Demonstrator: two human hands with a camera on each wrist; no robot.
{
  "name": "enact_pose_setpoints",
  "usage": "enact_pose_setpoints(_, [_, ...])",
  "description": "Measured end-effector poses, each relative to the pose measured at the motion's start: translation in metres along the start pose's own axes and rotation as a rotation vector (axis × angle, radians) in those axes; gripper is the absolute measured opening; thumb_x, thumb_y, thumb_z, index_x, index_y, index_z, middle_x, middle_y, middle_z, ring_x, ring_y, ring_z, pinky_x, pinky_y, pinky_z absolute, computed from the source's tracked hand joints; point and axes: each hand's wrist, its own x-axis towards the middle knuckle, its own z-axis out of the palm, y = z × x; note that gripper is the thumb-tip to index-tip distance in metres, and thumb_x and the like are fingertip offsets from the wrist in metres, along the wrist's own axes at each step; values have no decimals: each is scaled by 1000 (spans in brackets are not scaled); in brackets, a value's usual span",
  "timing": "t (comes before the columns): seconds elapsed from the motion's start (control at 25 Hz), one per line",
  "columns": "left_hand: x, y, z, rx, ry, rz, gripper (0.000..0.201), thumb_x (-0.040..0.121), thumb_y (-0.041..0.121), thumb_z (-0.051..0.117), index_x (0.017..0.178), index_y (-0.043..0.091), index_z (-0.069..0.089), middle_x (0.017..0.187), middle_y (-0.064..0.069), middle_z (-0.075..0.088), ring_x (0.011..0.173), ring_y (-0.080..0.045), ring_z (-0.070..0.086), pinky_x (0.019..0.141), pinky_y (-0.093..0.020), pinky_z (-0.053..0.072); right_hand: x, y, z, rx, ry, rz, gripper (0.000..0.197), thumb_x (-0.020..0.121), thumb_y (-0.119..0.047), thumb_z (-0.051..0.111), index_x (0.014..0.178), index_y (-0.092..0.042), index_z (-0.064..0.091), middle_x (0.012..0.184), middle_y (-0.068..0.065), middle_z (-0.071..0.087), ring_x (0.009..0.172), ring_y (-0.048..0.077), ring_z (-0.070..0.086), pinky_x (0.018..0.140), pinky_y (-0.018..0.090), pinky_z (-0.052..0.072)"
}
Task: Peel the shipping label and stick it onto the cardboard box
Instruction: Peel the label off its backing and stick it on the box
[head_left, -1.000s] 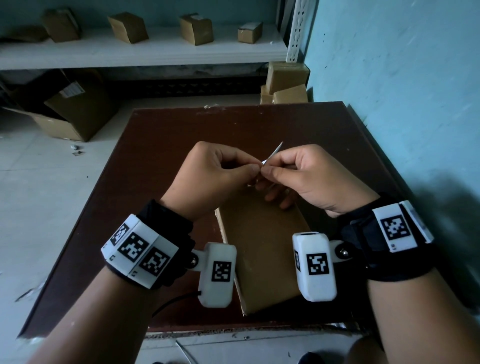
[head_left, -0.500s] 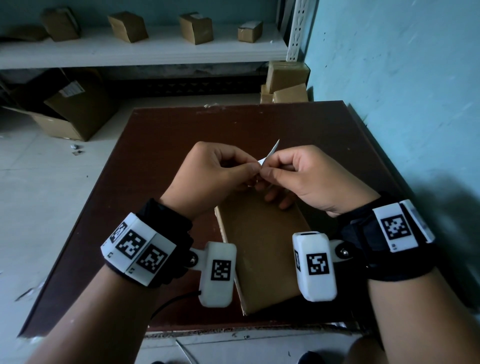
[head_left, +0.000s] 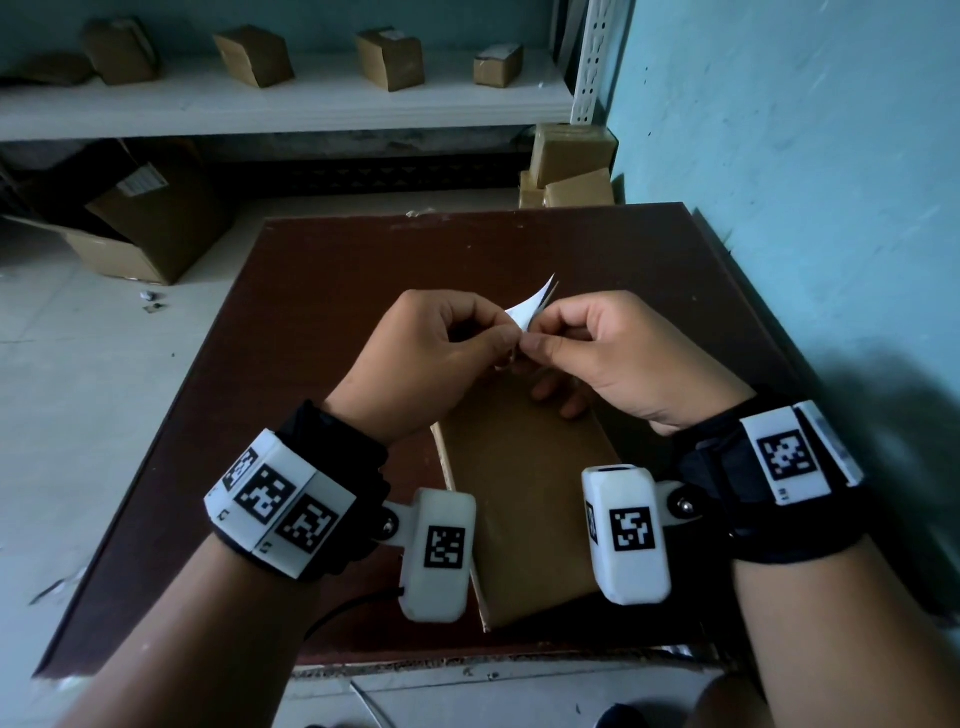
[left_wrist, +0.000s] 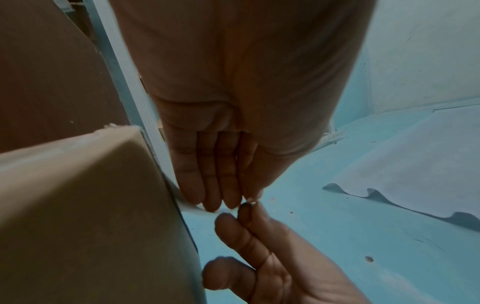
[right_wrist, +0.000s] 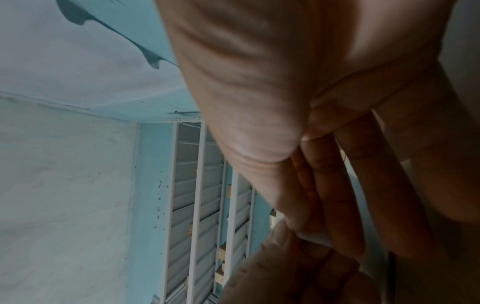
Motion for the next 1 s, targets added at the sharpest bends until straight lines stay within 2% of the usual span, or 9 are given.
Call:
enact_pose_setpoints(0.16, [1, -3, 1, -13, 2, -14, 12, 95, 15, 64, 89, 14, 74, 82, -2, 75, 80, -17, 72, 78, -41, 60, 0, 0, -1, -26, -5, -9, 12, 96, -17, 62, 89, -16, 71, 89, 5, 77, 71, 18, 74, 52, 29, 55])
enact_pose_setpoints(0.36, [2, -4, 1, -87, 17, -69, 12, 95, 13, 63, 89, 13, 73, 81, -7, 75, 76, -17, 71, 74, -34, 59, -1, -2, -1, -33, 0, -12, 13, 97, -13, 59, 96, -7, 71, 91, 6, 76, 71, 19, 73, 52, 30, 56])
enact_pose_setpoints(0.52, [1, -1, 1, -102, 25, -80, 13, 96, 14, 62, 90, 10, 72, 83, -9, 74, 77, -18, 70, 75, -33, 59, -1, -2, -2, -17, 13, -9, 12, 94, -13, 62, 93, -7, 72, 85, 4, 72, 73, 13, 69, 55, 32, 58])
enact_pose_setpoints(0.64, [0, 0, 2, -57, 21, -71, 15, 96, 14, 62, 89, 7, 73, 82, -9, 74, 78, -23, 71, 73, -38, 60, -2, -4, -1, -17, -6, -34, 10, 91, -12, 66, 83, -13, 72, 78, -5, 68, 75, 9, 63, 60, 33, 60])
enact_pose_setpoints(0.72, [0, 1, 2, -61, 17, -73, 16, 95, 13, 62, 87, 6, 73, 81, -9, 74, 77, -24, 71, 73, -39, 60, -2, -4, -2, -3, -8, -48, 6, 90, -13, 68, 84, -13, 71, 80, -7, 70, 78, 7, 64, 64, 34, 61])
enact_pose_setpoints(0.76, [0, 2, 2, -64, 17, -74, 15, 95, 13, 62, 88, 6, 74, 80, -9, 75, 77, -24, 71, 73, -39, 60, -2, -4, -2, 8, 0, -55, 4, 89, -14, 69, 87, -11, 70, 81, -6, 71, 79, 7, 65, 64, 35, 62])
enact_pose_setpoints(0.84, [0, 2, 2, -52, 14, -75, 14, 95, 16, 64, 89, 7, 74, 80, -8, 75, 77, -26, 71, 74, -41, 60, -1, -3, -2, 31, 37, -60, 13, 89, -18, 71, 93, -7, 66, 85, 0, 72, 80, 10, 68, 64, 39, 62])
enact_pose_setpoints(1.0, [-1, 2, 3, -33, -6, -70, 13, 94, 20, 66, 88, 13, 75, 80, -7, 75, 77, -31, 71, 75, -52, 58, 0, -2, -3, 124, 90, -24, 22, 89, -17, 72, 105, -7, 61, 94, 9, 77, 82, 19, 75, 65, 42, 62])
